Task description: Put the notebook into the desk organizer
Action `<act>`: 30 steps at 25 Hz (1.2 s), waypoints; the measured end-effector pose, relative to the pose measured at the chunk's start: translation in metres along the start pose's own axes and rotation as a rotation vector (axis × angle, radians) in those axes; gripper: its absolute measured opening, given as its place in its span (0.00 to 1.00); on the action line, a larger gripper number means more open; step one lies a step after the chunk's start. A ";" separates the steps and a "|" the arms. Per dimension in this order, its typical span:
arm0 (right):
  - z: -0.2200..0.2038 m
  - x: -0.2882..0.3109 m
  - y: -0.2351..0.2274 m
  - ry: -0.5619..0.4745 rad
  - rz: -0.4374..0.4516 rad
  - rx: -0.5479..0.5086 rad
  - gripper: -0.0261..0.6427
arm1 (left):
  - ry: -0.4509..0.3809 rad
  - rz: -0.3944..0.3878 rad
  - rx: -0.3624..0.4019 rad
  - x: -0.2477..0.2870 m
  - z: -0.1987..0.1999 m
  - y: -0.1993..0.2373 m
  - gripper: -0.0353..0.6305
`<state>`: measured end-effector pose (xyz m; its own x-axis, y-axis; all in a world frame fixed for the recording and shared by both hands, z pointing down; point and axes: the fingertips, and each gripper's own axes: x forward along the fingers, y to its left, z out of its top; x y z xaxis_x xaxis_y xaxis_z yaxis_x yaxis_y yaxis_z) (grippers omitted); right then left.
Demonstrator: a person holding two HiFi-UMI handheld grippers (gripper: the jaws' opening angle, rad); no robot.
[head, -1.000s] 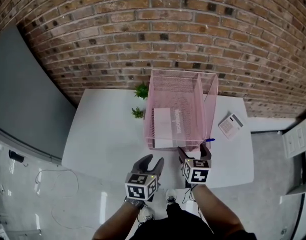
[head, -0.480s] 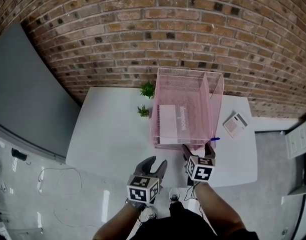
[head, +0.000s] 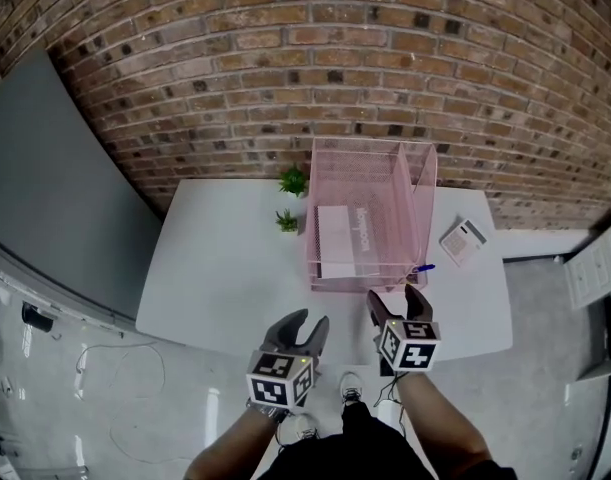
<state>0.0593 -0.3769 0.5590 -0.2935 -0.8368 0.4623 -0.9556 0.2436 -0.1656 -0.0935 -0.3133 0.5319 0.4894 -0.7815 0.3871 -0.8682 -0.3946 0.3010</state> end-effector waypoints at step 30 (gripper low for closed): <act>-0.011 -0.235 0.081 -0.199 0.254 -0.127 0.04 | -0.081 -0.037 0.112 -0.145 -0.039 -0.103 0.06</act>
<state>0.0503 -0.1551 0.4467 -0.5232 -0.8180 0.2391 -0.8522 0.5046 -0.1384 -0.0716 -0.1402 0.4784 0.5165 -0.8004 0.3042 -0.8559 -0.4713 0.2130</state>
